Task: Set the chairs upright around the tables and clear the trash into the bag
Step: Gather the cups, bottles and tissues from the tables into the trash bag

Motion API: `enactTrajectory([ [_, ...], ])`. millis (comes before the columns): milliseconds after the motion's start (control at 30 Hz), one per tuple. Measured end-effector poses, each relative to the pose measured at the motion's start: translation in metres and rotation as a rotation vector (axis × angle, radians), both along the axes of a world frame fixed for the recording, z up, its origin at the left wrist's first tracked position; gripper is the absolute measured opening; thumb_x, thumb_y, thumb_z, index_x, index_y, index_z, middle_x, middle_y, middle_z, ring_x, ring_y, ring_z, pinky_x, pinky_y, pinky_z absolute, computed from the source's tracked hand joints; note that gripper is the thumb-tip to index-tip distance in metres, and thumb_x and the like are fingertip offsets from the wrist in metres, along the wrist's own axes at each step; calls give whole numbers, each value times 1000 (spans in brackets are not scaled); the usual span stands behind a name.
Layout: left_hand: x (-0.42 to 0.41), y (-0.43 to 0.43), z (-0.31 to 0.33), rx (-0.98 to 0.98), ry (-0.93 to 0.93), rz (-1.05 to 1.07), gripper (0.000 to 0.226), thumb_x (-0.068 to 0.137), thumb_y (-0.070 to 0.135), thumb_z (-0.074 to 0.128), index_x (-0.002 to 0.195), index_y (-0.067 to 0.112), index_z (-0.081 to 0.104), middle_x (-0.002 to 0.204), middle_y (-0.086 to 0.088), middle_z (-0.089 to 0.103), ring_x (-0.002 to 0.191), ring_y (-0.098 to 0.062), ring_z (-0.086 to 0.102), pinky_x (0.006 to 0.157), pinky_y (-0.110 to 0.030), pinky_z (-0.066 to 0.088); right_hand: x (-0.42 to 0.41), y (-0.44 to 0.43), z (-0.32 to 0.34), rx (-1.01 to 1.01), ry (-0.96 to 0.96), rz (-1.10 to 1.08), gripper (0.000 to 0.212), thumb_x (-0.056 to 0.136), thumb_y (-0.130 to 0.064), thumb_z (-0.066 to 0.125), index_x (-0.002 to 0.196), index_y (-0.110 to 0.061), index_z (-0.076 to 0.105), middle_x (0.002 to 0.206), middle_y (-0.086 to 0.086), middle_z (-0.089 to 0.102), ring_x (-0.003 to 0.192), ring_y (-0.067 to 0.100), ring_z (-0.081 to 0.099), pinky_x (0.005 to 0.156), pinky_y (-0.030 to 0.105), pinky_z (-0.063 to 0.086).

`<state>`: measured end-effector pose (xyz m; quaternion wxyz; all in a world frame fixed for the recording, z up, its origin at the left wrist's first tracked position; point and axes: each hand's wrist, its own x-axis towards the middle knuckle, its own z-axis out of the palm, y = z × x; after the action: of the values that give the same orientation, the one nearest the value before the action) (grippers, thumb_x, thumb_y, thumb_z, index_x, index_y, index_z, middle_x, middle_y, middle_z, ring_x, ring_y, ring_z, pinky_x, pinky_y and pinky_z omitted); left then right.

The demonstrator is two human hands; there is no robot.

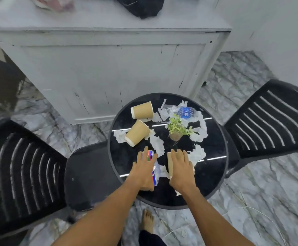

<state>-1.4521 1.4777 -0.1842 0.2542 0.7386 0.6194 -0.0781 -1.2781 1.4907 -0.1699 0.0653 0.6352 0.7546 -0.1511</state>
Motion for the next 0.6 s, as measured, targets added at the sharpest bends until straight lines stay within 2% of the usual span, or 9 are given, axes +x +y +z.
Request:
enactTrajectory([
  [133, 2, 3, -6, 25, 8, 1, 133, 54, 51, 86, 154, 29, 0, 161, -11, -10, 144, -36, 7, 109, -58, 33, 10, 5, -2, 5, 48, 77, 107, 63, -22, 83, 145, -17, 14, 150, 8, 20, 145, 34, 14, 116, 43, 30],
  [200, 1, 3, -4, 72, 6, 7, 130, 55, 54, 83, 154, 29, 2, 160, -11, -3, 143, -36, 12, 110, -56, 33, 12, 9, 2, 60, 45, 120, 103, 57, -28, 82, 140, -17, 22, 138, 6, 31, 133, 31, 32, 107, 39, 39],
  [267, -5, 0, 1, 100, -11, 40, 131, 55, 56, 80, 154, 28, -1, 160, -9, -3, 144, -36, 9, 112, -56, 30, 9, 10, 10, 116, 49, 165, 96, 52, -32, 79, 134, -17, 31, 124, 2, 37, 116, 25, 41, 97, 33, 43],
  [400, -47, -8, 25, 186, -70, 175, 134, 54, 59, 77, 155, 26, -4, 162, -8, -1, 144, -34, 11, 113, -53, 30, -32, 16, 42, 158, 146, 262, 95, 55, -39, 78, 137, -18, 33, 124, 3, 41, 115, 25, 41, 95, 35, 44],
  [500, -106, -25, 55, 279, -115, 306, 132, 52, 63, 74, 155, 28, 0, 161, -6, 3, 142, -31, 15, 113, -48, 31, -90, 12, 75, 182, 278, 332, 77, 64, -40, 73, 130, -22, 38, 123, 2, 44, 114, 26, 44, 90, 38, 46],
  [600, -178, -57, 88, 380, -142, 440, 131, 51, 67, 75, 156, 27, 7, 159, -7, 10, 144, -32, 16, 116, -48, 28, -161, -1, 113, 193, 442, 441, 72, 65, -30, 80, 127, -10, 48, 123, 11, 51, 114, 32, 45, 92, 42, 42],
])
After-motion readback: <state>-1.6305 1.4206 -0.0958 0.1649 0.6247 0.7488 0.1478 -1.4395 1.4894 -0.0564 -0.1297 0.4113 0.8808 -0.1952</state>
